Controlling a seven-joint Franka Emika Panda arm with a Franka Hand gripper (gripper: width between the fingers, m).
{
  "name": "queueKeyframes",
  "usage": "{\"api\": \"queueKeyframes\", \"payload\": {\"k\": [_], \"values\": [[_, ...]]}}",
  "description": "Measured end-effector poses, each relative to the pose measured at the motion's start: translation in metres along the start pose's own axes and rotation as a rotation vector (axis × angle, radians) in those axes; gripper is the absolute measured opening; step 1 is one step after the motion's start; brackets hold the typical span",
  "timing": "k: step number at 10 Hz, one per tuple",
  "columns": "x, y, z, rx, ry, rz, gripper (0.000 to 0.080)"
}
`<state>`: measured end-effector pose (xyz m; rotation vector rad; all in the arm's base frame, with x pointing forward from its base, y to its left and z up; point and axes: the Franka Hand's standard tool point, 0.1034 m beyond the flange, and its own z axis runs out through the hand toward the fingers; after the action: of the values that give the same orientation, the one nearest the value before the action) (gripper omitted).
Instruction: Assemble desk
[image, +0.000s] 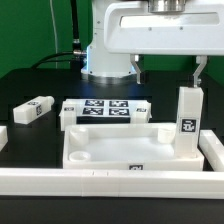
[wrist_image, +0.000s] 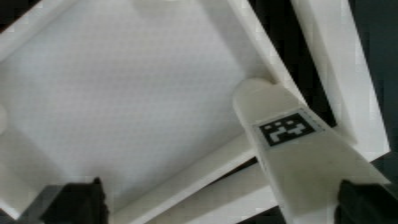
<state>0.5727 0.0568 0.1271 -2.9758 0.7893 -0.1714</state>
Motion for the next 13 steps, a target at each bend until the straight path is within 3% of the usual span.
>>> {"api": "queueKeyframes", "payload": {"k": [3, 9, 10, 13], "values": [[-0.021, 0.012, -0.002, 0.041, 0.097, -0.210, 0.0648], [-0.023, 0.019, -0.004, 0.050, 0.116, -0.243, 0.0648], [-0.019, 0.023, -0.016, 0.060, 0.115, -0.255, 0.0648], [-0.035, 0.034, -0.039, 0.083, 0.120, -0.249, 0.0648]]}}
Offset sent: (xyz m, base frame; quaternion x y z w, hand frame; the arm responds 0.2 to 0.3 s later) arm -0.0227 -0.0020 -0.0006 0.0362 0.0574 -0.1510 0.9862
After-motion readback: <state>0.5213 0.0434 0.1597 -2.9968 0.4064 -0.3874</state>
